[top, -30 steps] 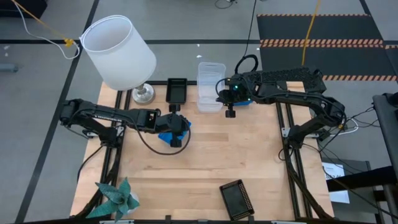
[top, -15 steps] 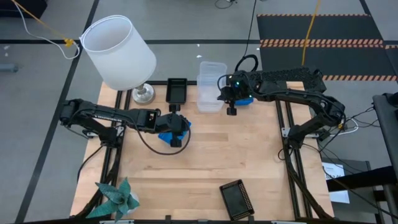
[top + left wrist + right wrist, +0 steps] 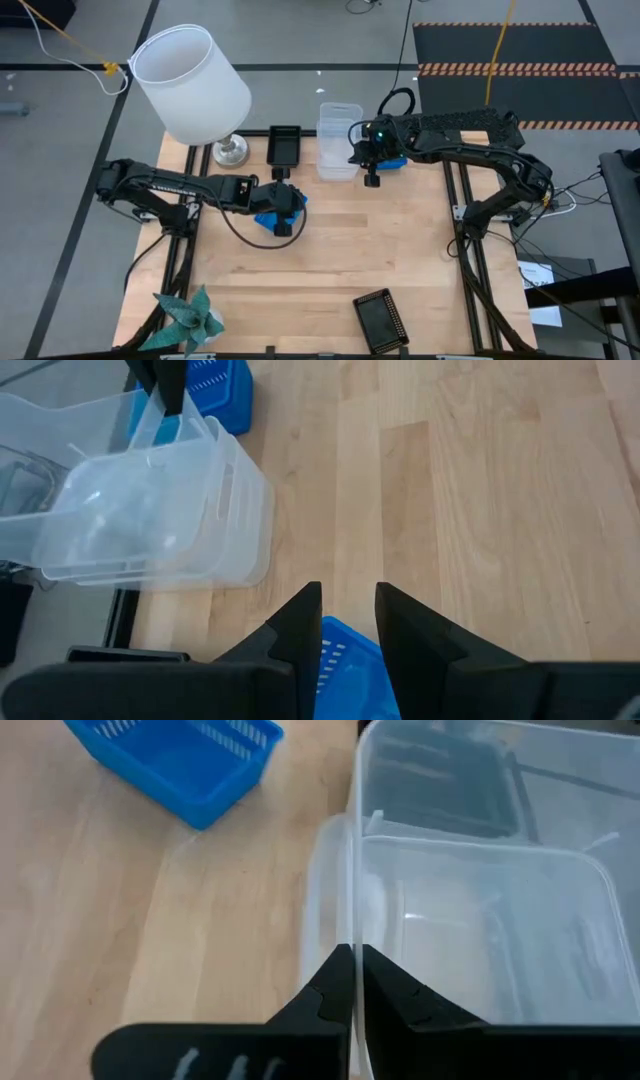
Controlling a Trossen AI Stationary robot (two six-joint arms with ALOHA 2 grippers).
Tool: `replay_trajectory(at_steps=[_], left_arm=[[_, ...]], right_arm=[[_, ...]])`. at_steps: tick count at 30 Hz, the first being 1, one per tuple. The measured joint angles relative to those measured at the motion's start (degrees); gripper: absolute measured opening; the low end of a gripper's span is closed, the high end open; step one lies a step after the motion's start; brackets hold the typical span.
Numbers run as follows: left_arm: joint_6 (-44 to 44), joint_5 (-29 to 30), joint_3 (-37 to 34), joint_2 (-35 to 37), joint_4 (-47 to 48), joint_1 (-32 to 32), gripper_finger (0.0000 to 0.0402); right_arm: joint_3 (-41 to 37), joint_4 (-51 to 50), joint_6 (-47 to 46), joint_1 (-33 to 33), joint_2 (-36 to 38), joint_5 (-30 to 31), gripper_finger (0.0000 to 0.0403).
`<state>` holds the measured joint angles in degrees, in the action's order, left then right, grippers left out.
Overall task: Stack baskets by color
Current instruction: Stack the bottom transparent bin on the stacked transparent bins
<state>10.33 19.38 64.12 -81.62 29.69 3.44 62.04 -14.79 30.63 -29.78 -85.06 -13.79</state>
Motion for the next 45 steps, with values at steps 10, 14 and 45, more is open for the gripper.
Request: replay_trajectory(at_steps=[10, 14, 45], left_arm=[[0.13, 0.00, 0.04, 0.00, -0.28, 0.00, 0.0097], [0.13, 0.00, 0.04, 0.00, -0.28, 0.00, 0.0097], [0.17, 0.00, 0.04, 0.00, -0.17, 0.00, 0.0097]], right_arm=[[0.02, 0.32, 0.22, -1.68, -1.98, -1.93, 0.0004], [0.02, -0.05, 0.20, -1.66, -1.82, -1.72, 0.0004], [1.49, -0.76, -2.44, 1.38, -1.59, 1.86, 0.0004]])
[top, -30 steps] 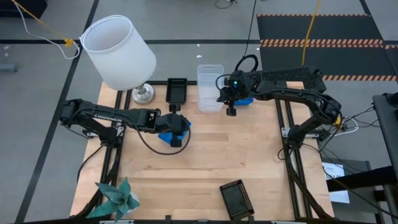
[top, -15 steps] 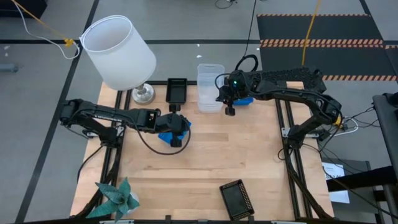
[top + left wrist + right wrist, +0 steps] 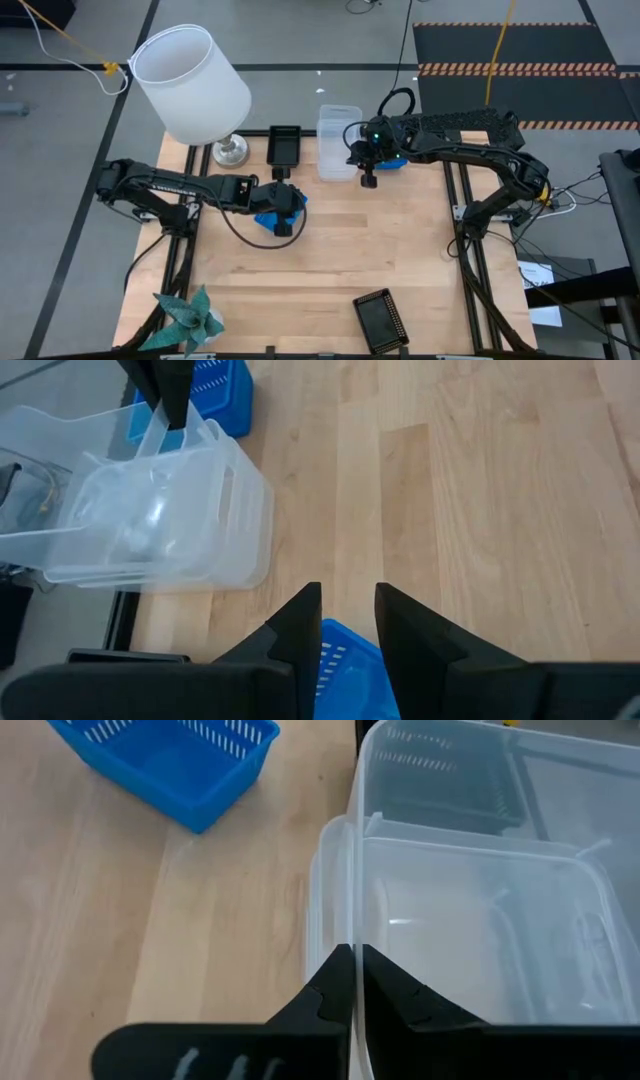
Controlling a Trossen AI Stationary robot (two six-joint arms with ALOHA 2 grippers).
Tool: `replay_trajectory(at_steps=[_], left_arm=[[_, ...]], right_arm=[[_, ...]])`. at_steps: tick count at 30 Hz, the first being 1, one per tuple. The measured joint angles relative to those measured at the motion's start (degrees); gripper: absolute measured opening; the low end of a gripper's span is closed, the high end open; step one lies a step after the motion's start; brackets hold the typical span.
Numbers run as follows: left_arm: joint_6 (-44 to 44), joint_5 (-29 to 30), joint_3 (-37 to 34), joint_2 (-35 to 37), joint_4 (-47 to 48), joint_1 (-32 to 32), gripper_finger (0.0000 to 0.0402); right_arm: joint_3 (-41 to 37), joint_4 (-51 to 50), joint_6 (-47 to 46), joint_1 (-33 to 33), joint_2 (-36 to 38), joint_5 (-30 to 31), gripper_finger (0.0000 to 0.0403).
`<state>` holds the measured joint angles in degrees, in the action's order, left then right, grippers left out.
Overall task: Stack baskets by color
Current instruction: Stack the bottom transparent bin on the stacked transparent bins
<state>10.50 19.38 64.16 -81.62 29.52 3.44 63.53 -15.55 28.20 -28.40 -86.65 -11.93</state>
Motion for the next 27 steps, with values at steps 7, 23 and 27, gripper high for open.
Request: replay_trajectory(at_steps=[7, 23, 27], left_arm=[[0.02, 0.00, 0.00, 0.00, 0.00, 0.00, 0.0097], [0.00, 0.00, 0.00, 0.00, -0.02, 0.00, 0.0097], [0.00, 0.00, 0.00, 0.00, -0.02, 0.00, 0.0097]], right_arm=[[0.00, -0.02, 1.58, 0.00, -0.09, -0.22, 0.0004], [-0.11, 0.15, 2.50, 0.00, -0.13, -0.36, 0.0005], [-0.55, 0.59, 2.93, -0.02, -0.18, -0.39, 0.0005]])
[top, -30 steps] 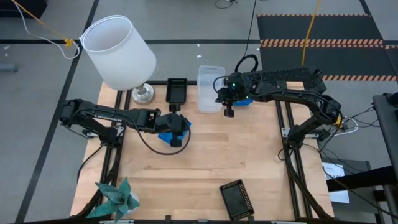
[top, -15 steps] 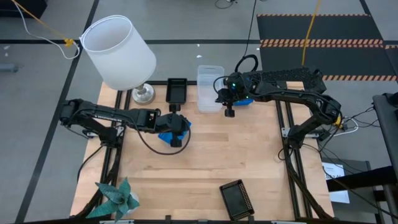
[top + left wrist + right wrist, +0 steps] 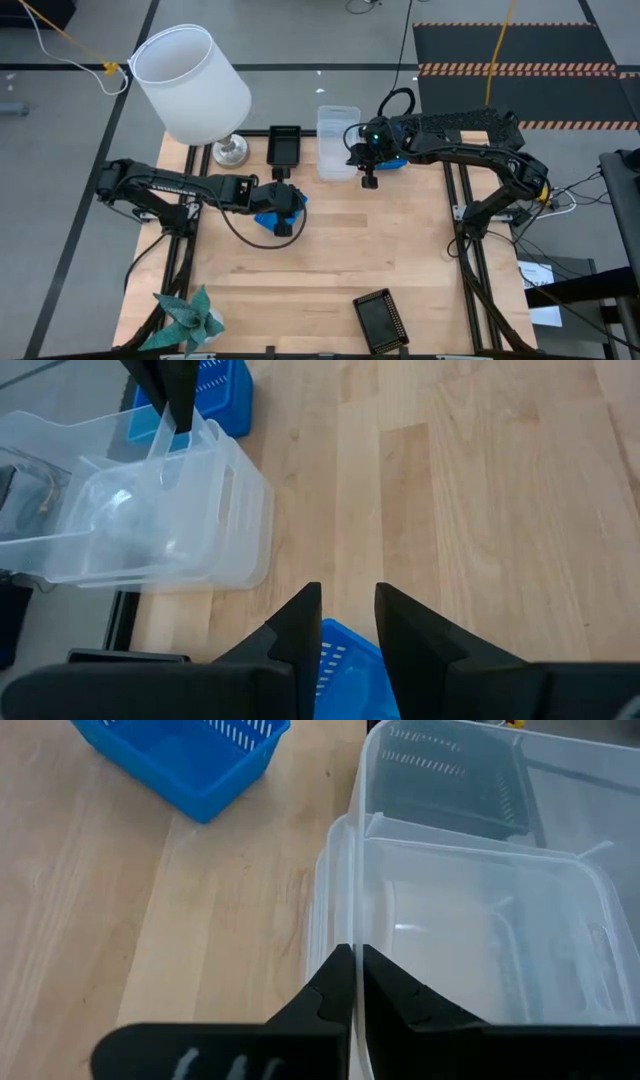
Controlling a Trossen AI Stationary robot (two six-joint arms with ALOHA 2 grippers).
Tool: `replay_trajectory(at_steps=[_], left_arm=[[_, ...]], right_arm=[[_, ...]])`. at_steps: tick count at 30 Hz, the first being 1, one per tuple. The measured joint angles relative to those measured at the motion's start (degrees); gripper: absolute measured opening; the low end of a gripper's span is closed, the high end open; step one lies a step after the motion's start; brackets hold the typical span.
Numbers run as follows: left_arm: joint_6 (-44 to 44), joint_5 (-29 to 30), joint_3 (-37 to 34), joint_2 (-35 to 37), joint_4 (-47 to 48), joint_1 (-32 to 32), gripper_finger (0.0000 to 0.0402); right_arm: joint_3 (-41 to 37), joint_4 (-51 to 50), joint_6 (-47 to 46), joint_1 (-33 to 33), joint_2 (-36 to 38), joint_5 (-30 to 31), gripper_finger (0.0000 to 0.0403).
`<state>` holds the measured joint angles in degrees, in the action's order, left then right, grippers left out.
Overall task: Stack baskets by color
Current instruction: Stack the bottom transparent bin on the stacked transparent bins
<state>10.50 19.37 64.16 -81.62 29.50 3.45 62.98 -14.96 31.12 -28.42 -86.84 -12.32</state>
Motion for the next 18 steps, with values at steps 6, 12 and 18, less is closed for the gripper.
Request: replay_trajectory(at_steps=[6, 12, 18], left_arm=[[0.00, 0.00, 0.00, 0.00, 0.00, 0.00, 0.0097], [0.00, 0.00, -0.02, 0.00, 0.00, 0.02, 0.0097], [0.00, -0.01, -0.04, 0.00, 0.31, 0.02, 0.0097]], right_arm=[[-0.02, 0.22, -0.02, -0.04, -0.01, 0.01, 0.0035], [-0.04, 0.20, -0.25, -0.02, 0.01, 0.07, 0.0080], [-0.04, 0.16, -0.44, 0.04, 0.16, 0.12, 0.0110]])
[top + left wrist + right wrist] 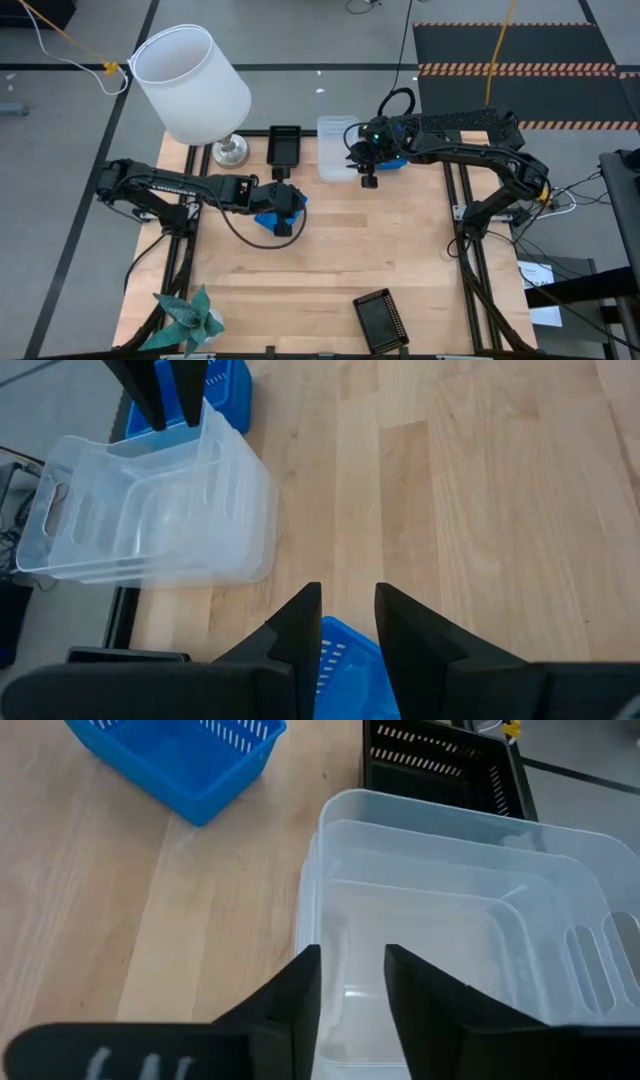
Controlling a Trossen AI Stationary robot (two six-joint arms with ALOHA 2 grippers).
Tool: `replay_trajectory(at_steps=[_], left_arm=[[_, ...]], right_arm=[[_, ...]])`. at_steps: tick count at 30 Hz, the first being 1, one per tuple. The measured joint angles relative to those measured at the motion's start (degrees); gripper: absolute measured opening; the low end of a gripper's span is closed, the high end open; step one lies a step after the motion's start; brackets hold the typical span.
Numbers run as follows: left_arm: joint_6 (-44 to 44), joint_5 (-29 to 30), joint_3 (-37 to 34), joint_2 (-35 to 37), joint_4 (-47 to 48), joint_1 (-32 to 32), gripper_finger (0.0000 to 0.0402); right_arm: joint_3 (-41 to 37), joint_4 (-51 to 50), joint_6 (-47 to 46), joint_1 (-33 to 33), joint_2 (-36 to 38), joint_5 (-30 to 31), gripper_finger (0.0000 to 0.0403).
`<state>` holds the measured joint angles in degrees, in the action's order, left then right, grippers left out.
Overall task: Stack baskets by color
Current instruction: Stack the bottom transparent bin on the stacked transparent bins, then stack the bottom blue bin on the stacked blue bins
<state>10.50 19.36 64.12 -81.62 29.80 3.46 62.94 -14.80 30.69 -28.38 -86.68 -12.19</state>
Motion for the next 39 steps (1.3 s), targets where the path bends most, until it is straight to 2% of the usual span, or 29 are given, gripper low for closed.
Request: replay_trajectory(at_steps=[5, 11, 21, 27, 33, 39], left_arm=[[-0.79, -0.01, -0.02, 0.00, 0.46, -0.02, 0.0097], [-6.19, -0.06, -0.02, 0.00, 1.46, 0.02, 0.0097], [-16.67, -1.56, -0.02, 0.00, 8.16, 4.24, 0.0098], [-17.64, -1.54, -0.10, -0.27, 11.93, 8.01, 0.0098], [-17.31, -1.56, -5.88, -0.50, 10.72, 9.57, 0.0102], [-19.62, -3.11, -11.06, -0.55, 10.09, 9.32, 0.0147]], right_arm=[[-0.02, -0.06, -1.06, 0.10, 1.99, 0.21, 0.0135], [-0.07, -1.21, -1.67, 0.44, 6.43, 0.32, 0.0160], [-0.09, -5.84, -2.09, 1.14, 14.77, 0.21, 0.0161], [-0.09, -9.17, -2.96, 1.14, 18.18, 0.16, 0.0160], [-0.09, -11.46, -4.75, 1.14, 18.83, 0.14, 0.0160], [-0.09, -12.49, -6.47, 1.64, 18.82, 0.10, 0.0160]])
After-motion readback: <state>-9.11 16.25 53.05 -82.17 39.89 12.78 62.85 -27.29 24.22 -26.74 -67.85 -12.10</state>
